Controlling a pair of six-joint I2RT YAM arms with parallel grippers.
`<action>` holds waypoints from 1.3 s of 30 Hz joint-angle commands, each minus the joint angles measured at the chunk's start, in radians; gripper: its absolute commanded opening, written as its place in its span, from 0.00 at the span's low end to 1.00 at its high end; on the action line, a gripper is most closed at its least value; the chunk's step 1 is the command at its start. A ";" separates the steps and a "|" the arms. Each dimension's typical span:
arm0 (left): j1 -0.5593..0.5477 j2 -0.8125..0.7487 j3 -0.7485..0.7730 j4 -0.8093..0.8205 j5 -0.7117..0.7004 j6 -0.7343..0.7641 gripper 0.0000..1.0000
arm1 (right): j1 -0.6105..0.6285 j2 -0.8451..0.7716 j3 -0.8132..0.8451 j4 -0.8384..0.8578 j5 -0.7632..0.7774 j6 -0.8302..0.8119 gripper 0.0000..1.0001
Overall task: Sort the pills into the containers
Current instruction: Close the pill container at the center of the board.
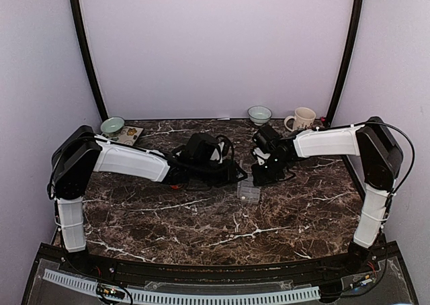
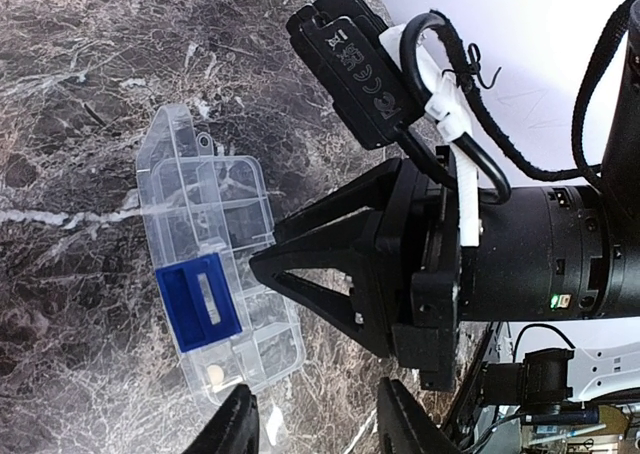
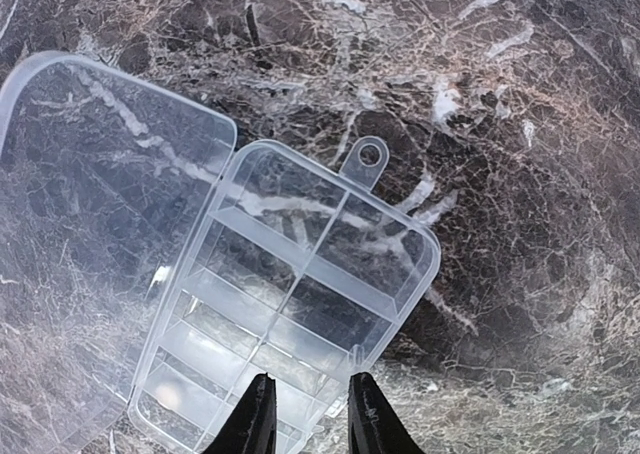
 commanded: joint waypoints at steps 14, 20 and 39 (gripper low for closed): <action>-0.024 0.028 0.057 0.021 0.034 -0.007 0.41 | -0.014 -0.016 -0.049 0.041 -0.054 0.010 0.24; -0.026 0.042 0.069 0.017 0.036 -0.005 0.39 | -0.018 -0.013 -0.054 0.045 -0.060 0.011 0.24; -0.012 -0.204 -0.150 -0.079 -0.222 0.010 0.19 | -0.027 0.004 -0.033 0.046 -0.078 -0.003 0.24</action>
